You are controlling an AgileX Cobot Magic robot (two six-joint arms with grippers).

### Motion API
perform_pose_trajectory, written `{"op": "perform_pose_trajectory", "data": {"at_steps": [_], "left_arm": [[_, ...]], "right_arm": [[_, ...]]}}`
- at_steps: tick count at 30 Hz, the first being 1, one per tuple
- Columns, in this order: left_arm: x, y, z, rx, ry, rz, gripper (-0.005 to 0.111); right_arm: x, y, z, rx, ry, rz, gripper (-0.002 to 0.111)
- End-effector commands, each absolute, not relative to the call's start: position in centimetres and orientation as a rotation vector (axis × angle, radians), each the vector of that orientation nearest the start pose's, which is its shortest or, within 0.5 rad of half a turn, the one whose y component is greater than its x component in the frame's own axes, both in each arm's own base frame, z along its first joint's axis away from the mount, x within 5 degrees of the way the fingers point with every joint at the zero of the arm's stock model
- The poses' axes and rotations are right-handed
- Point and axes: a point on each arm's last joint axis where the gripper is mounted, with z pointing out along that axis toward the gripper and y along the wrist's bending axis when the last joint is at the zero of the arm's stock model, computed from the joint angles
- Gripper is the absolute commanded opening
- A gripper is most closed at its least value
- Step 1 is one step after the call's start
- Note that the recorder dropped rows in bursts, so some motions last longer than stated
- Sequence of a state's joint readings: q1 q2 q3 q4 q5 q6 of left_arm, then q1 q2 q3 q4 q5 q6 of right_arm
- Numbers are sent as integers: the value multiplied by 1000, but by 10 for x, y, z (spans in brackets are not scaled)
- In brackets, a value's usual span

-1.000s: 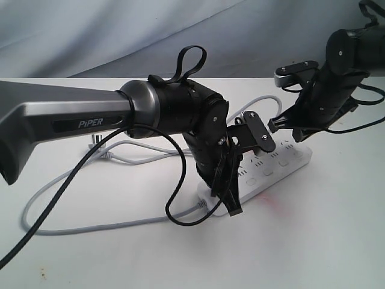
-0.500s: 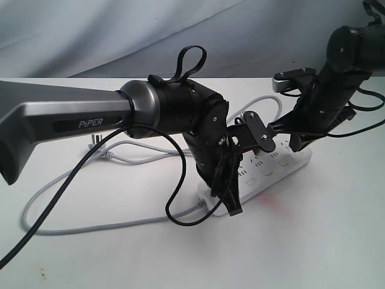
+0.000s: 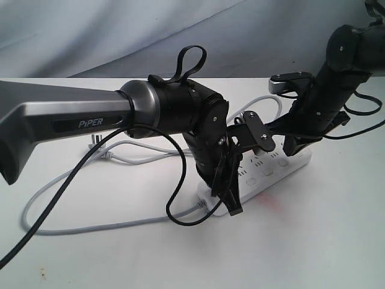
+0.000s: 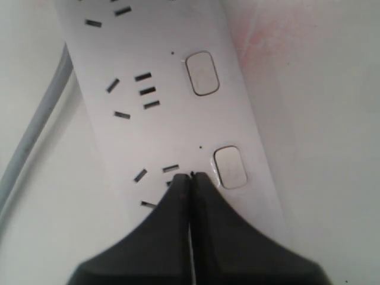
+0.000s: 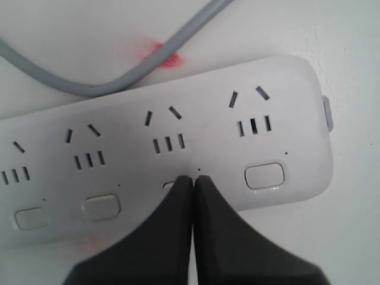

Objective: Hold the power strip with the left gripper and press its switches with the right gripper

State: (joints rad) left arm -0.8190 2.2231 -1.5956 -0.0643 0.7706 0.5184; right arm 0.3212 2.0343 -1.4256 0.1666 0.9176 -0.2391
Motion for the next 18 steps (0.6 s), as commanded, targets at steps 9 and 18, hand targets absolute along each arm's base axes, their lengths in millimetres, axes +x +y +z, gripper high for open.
{"op": "perform_pose_trajectory", "data": {"at_steps": [9, 18], "left_arm": [[297, -328, 96, 1808, 2409, -113, 0], [297, -328, 96, 1811, 2406, -108, 0]], "right_arm": [[378, 141, 143, -716, 2961, 217, 0], [379, 141, 135, -718, 2981, 215, 0]]}}
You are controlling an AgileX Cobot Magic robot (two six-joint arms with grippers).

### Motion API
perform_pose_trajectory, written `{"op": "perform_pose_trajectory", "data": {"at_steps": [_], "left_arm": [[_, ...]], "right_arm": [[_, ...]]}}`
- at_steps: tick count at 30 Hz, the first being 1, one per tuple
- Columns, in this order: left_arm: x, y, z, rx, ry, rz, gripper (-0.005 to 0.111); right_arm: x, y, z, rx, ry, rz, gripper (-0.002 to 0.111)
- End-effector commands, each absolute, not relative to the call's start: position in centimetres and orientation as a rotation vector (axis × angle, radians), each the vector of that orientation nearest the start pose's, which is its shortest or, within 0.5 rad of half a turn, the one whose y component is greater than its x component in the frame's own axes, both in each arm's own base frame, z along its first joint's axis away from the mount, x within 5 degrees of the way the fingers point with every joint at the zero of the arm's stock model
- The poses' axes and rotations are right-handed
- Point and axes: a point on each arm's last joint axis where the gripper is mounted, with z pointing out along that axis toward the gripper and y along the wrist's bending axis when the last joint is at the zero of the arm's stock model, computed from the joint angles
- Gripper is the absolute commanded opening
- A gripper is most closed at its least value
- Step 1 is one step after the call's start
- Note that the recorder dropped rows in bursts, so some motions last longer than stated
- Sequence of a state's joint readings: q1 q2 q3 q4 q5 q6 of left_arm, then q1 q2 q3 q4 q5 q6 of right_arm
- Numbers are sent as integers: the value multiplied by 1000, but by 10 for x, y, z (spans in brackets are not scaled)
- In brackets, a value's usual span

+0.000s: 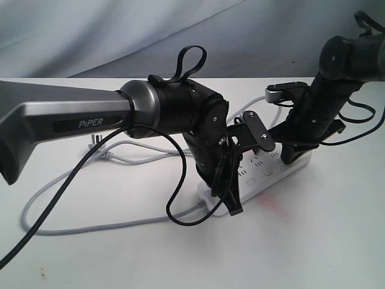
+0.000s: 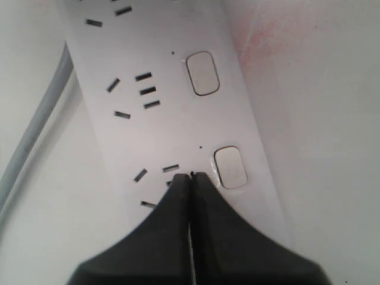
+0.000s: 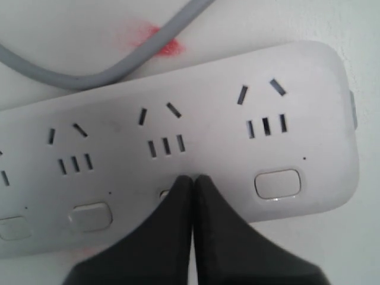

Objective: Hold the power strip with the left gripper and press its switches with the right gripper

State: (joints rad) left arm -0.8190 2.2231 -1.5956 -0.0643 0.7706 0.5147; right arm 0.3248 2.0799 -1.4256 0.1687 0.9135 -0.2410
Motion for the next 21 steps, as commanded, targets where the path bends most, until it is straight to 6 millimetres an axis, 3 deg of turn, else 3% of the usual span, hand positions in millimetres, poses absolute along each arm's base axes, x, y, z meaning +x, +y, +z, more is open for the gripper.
{"op": "perform_pose_trajectory", "data": {"at_steps": [1, 14, 21], "left_arm": [[297, -328, 96, 1811, 2406, -108, 0], [297, -328, 96, 1808, 2407, -109, 0], [298, -329, 96, 1805, 2403, -110, 0]], "right_arm": [[379, 141, 131, -721, 2991, 214, 0], [375, 141, 105, -744, 3078, 206, 0], [360, 135, 87, -737, 3110, 194, 0]]}}
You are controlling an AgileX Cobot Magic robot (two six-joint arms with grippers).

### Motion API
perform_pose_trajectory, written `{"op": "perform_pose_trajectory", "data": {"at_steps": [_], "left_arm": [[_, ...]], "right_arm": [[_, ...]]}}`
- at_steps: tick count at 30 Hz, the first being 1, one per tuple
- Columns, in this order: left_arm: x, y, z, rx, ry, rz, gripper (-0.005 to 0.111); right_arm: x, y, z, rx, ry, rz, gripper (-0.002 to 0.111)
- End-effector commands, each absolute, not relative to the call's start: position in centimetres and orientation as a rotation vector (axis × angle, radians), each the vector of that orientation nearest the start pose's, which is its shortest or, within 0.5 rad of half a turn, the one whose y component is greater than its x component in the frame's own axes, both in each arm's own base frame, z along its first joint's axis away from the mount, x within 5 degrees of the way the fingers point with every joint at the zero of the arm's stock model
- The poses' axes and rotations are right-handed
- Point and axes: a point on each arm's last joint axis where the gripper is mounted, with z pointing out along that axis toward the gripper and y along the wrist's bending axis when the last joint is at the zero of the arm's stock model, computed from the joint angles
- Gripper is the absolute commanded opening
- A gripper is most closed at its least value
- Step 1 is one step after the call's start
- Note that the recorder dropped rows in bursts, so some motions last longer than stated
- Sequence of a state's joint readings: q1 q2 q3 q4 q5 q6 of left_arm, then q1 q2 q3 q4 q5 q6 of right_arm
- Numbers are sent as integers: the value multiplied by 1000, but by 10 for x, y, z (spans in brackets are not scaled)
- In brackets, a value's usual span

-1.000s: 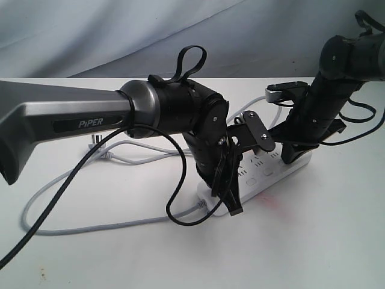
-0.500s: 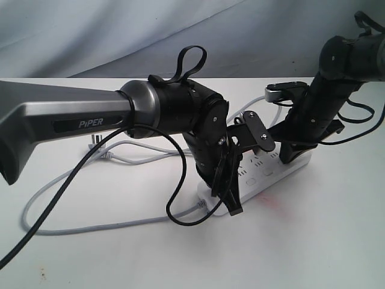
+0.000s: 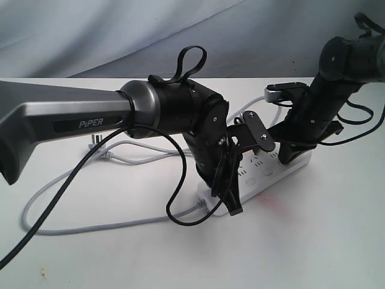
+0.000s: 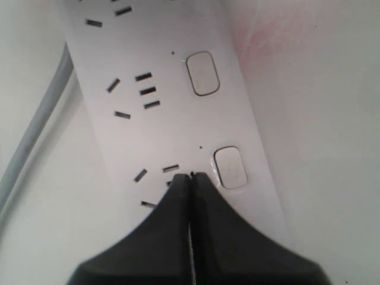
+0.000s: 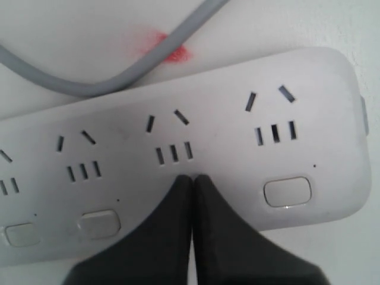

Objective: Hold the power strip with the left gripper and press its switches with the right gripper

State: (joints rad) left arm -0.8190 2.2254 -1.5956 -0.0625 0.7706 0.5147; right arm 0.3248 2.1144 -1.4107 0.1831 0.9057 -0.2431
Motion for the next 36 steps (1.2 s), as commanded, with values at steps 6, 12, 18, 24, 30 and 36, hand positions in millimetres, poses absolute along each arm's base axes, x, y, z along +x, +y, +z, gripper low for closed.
{"op": "perform_pose_trajectory", "data": {"at_steps": [6, 12, 18, 24, 30, 36], "left_arm": [[297, -329, 96, 1809, 2402, -109, 0], [297, -329, 96, 1809, 2402, -109, 0], [297, -329, 96, 1806, 2404, -110, 0], [297, -328, 96, 1808, 2405, -109, 0], [297, -329, 96, 1809, 2402, -109, 0], [299, -327, 96, 1824, 2392, -76, 0]], "right_arm": [[358, 134, 84, -721, 3115, 191, 0], [350, 128, 74, -696, 3127, 131, 0], [345, 125, 68, -678, 3125, 98, 0], [347, 125, 85, -665, 3082, 105, 0], [352, 126, 139, -630, 2909, 126, 0], [351, 125, 169, -624, 2815, 125, 0]]}}
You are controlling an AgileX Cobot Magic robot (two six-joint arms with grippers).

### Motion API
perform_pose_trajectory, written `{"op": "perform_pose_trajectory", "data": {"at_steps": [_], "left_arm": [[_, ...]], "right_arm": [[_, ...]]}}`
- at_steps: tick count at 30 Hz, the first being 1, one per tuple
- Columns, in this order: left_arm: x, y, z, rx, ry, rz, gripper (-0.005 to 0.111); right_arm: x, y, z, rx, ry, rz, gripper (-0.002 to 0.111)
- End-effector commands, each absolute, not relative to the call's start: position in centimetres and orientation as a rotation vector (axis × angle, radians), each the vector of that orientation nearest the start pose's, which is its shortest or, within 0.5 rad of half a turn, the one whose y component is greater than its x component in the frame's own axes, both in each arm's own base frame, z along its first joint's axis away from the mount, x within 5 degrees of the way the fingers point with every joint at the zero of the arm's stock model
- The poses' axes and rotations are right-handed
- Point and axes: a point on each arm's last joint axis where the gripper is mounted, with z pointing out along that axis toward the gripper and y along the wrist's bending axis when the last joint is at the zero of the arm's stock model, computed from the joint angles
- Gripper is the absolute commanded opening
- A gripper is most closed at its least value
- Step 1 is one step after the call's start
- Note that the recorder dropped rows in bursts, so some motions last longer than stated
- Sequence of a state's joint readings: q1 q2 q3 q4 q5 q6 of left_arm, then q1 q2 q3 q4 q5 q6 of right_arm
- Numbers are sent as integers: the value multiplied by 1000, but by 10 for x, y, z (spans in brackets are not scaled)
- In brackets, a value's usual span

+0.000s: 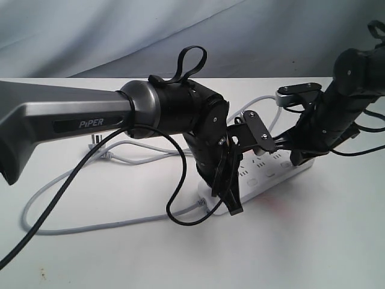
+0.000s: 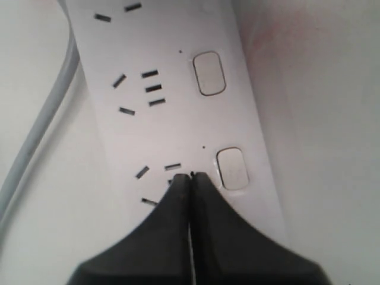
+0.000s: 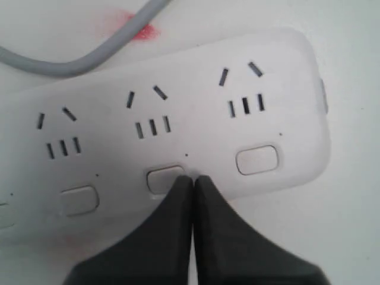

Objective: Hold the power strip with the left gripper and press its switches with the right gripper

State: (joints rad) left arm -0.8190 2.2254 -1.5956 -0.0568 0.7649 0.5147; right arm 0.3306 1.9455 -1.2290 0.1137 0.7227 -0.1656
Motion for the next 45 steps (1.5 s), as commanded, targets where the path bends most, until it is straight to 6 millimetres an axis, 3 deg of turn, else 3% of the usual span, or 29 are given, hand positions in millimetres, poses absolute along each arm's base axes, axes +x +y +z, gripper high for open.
{"op": "perform_pose_trajectory", "data": {"at_steps": [1, 11, 16, 21, 27, 39, 41, 45], "left_arm": [[299, -327, 96, 1826, 2391, -74, 0], [299, -326, 136, 1780, 2320, -82, 0], [297, -323, 145, 1801, 2328, -63, 0], [297, -323, 148, 1791, 2315, -66, 0], [299, -323, 143, 1801, 2312, -51, 0], [298, -322, 149, 1809, 2307, -37, 0], [297, -316, 156, 1806, 2337, 27, 0], [296, -311, 204, 1657, 2274, 7, 0]], "right_arm": [[350, 124, 172, -622, 2805, 126, 0], [350, 124, 179, -602, 2784, 132, 0], [350, 124, 180, -602, 2782, 132, 0], [349, 125, 179, -620, 2787, 145, 0], [345, 134, 177, -646, 2807, 291, 0], [342, 142, 158, -654, 2887, 422, 0], [342, 144, 154, -661, 2893, 439, 0], [342, 144, 154, -656, 2891, 443, 0]]}}
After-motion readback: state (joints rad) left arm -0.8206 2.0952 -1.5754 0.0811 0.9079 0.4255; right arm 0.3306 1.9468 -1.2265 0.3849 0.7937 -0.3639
